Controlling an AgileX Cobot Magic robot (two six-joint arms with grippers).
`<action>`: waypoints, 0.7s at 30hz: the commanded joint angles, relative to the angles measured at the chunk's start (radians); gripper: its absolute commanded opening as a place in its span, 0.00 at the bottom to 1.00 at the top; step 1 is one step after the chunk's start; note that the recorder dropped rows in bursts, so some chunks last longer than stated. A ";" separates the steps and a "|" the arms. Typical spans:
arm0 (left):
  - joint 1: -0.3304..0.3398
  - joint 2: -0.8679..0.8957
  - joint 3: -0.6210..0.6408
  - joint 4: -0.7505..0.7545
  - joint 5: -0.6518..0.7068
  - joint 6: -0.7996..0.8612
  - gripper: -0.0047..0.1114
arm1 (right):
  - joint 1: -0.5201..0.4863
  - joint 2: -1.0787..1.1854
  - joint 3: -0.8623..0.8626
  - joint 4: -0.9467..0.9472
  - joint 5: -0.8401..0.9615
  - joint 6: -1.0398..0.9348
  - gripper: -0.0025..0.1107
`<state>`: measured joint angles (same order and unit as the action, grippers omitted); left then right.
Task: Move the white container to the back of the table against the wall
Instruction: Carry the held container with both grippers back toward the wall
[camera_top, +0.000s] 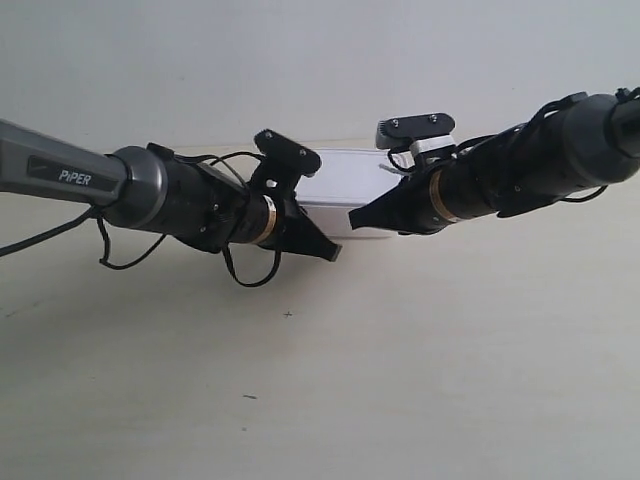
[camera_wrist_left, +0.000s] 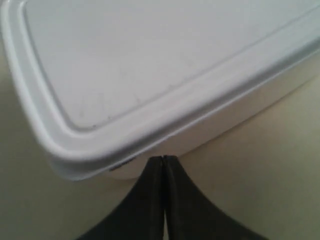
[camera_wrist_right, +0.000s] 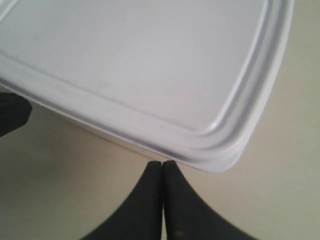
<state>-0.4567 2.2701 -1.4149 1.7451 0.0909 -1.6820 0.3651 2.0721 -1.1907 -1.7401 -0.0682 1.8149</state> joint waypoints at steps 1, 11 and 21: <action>0.018 0.013 -0.006 -0.001 0.009 0.006 0.04 | -0.004 0.032 -0.039 -0.004 0.011 -0.007 0.02; 0.038 0.056 -0.058 -0.001 -0.013 0.012 0.04 | -0.004 0.089 -0.106 -0.004 0.006 -0.007 0.02; 0.038 0.062 -0.089 -0.001 -0.015 0.040 0.04 | -0.004 0.132 -0.178 -0.004 0.008 -0.009 0.02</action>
<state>-0.4191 2.3343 -1.4922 1.7451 0.0729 -1.6504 0.3651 2.2007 -1.3452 -1.7401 -0.0663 1.8149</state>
